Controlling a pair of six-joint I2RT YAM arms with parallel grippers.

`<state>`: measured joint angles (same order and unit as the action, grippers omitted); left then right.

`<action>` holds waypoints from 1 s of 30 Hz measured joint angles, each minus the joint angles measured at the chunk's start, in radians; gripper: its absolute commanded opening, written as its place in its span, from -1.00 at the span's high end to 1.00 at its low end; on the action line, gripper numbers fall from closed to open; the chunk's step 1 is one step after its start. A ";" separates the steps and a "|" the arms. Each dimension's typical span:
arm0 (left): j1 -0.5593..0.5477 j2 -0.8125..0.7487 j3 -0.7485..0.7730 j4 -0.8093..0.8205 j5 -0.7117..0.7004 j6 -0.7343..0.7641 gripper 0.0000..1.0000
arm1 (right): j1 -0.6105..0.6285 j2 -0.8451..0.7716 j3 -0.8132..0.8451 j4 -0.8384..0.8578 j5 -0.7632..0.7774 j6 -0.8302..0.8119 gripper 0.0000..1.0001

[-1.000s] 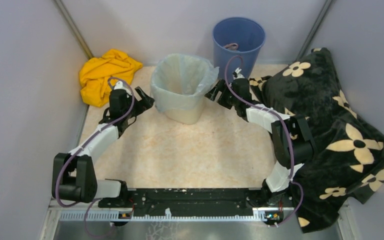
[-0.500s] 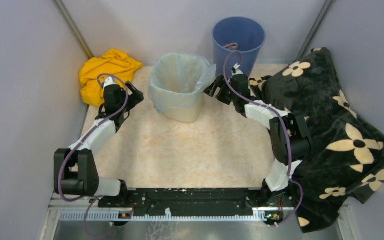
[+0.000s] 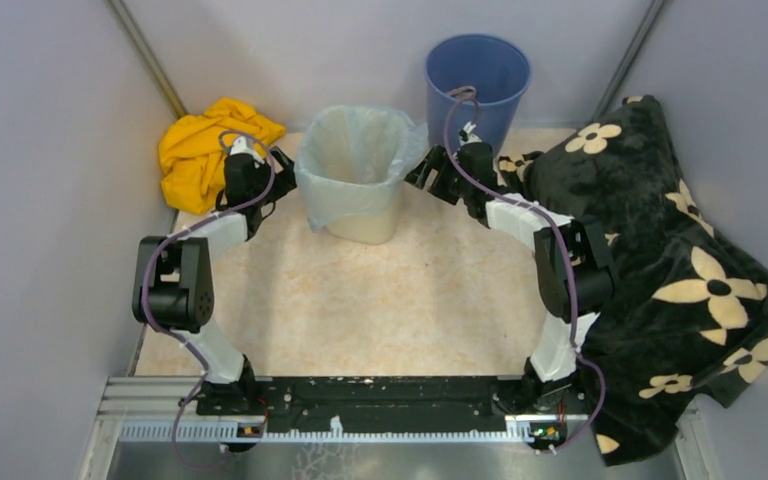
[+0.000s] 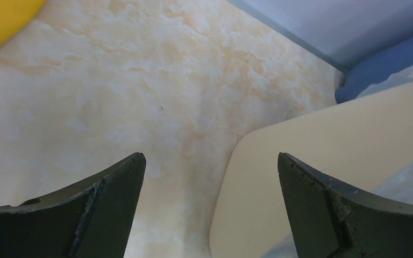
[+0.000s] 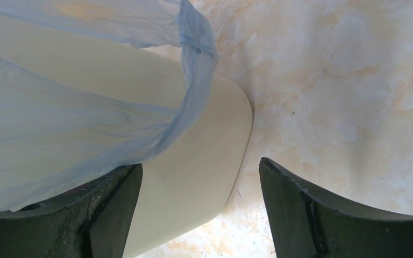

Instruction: Put the trash bags into the trash bin

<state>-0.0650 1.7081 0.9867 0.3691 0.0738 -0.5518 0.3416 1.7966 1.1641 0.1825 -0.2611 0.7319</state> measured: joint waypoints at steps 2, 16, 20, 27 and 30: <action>0.000 0.025 0.000 0.021 0.037 -0.001 -0.98 | 0.000 0.010 0.006 -0.003 -0.004 -0.001 -0.60; -0.012 0.010 -0.146 0.126 0.166 -0.039 -0.96 | 0.000 0.003 -0.023 -0.019 -0.023 -0.008 -0.60; -0.031 -0.022 -0.179 0.129 0.166 -0.040 -0.96 | 0.000 -0.037 -0.077 -0.036 -0.011 -0.017 -0.60; -0.084 -0.034 -0.197 0.147 0.158 -0.039 -0.96 | -0.001 -0.130 -0.135 -0.062 0.022 -0.037 -0.60; -0.109 -0.036 -0.198 0.147 0.142 -0.039 -0.96 | -0.005 -0.182 -0.170 -0.065 0.042 -0.046 -0.60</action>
<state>-0.1745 1.6722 0.7883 0.5163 0.2161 -0.5907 0.3367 1.6150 0.9939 0.1177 -0.2188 0.6857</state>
